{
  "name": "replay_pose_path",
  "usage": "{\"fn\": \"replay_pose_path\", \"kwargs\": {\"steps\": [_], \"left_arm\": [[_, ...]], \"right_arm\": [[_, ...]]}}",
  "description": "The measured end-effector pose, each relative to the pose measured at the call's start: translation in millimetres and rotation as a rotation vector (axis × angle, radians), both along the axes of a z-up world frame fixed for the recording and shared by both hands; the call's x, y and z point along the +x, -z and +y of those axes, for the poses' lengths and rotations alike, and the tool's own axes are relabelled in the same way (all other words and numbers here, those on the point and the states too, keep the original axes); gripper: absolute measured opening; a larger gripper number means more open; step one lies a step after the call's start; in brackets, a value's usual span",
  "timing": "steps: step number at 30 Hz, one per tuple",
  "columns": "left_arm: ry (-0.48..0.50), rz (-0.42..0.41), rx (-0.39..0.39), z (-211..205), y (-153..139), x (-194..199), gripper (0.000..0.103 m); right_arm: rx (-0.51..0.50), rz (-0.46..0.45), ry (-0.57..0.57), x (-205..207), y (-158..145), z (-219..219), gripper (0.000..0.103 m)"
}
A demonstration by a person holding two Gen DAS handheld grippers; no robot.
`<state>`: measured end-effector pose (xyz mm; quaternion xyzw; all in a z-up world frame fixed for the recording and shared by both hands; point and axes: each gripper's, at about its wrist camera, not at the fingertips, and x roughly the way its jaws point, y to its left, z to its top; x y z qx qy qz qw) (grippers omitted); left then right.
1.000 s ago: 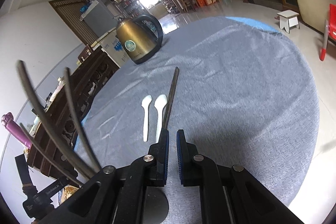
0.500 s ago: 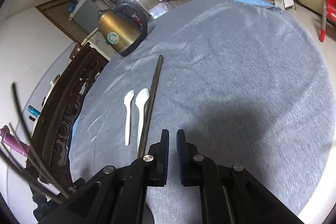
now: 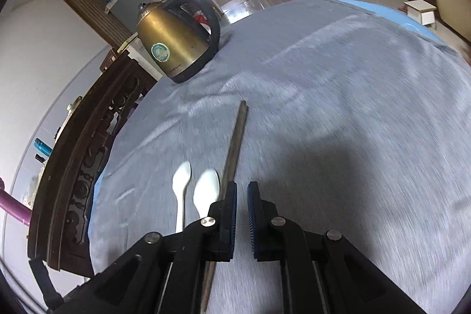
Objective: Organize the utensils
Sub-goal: 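Close the right tool on the last dark chopstick beside the spoons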
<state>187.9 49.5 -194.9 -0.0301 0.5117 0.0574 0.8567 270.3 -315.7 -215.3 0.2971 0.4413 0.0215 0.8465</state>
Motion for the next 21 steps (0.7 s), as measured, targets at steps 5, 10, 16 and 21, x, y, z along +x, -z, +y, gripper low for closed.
{"fn": "replay_pose_path", "kwargs": {"steps": [5, 10, 16, 21], "left_arm": [[-0.011, 0.009, -0.002, 6, 4, 7, 0.062], [-0.007, 0.009, -0.013, 7, 3, 13, 0.062], [-0.009, 0.003, -0.022, 10, 1, 19, 0.062], [-0.021, 0.011, -0.03, 14, 3, 21, 0.062]], "right_arm": [[-0.022, 0.014, -0.011, 30, 9, 4, 0.01], [-0.053, 0.027, -0.021, 56, 16, 12, 0.01], [-0.13, 0.052, -0.041, 72, 27, 24, 0.01], [-0.266, 0.051, -0.063, 74, 23, 35, 0.013]]}}
